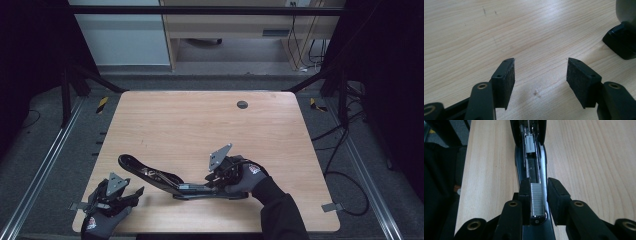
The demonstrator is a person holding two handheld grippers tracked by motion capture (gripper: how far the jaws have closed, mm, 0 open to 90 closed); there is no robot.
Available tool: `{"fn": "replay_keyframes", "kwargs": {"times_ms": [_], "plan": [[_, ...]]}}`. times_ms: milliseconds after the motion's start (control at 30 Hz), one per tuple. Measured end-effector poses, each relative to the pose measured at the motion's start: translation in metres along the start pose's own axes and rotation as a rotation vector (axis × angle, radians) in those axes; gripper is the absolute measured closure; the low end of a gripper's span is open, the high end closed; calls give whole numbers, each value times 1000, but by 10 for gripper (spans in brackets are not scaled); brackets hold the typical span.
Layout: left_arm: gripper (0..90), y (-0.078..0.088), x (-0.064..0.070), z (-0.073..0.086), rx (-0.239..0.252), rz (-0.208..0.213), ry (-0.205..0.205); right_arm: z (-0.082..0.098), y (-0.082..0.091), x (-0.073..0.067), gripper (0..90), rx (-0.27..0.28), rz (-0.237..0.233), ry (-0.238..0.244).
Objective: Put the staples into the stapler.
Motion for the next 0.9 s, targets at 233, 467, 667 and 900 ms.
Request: {"fn": "replay_keyframes", "kwargs": {"times_ms": [233, 467, 667, 900], "plan": [[393, 1, 0, 0, 2, -1, 0, 1, 6, -3, 771, 40, 51, -47], [393, 1, 0, 0, 6, -2, 2, 8, 16, -12, 858, 89, 122, -123], [394, 1, 0, 0, 5, -3, 1, 21, 23, -19, 900, 114, 185, -197], [396, 1, 0, 0, 6, -3, 3, 30, 24, -27, 900, 151, 196, -248]]}}
Point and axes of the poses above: each handheld gripper's, and its own axes: y roughly backward along the jaws, z roughly out of its underside, x roughly to its right, the point moved 3 cm from there along -y, roughly forward along the jaws, and after that the axes turned 3 degrees about x, right-handed, at the moved point
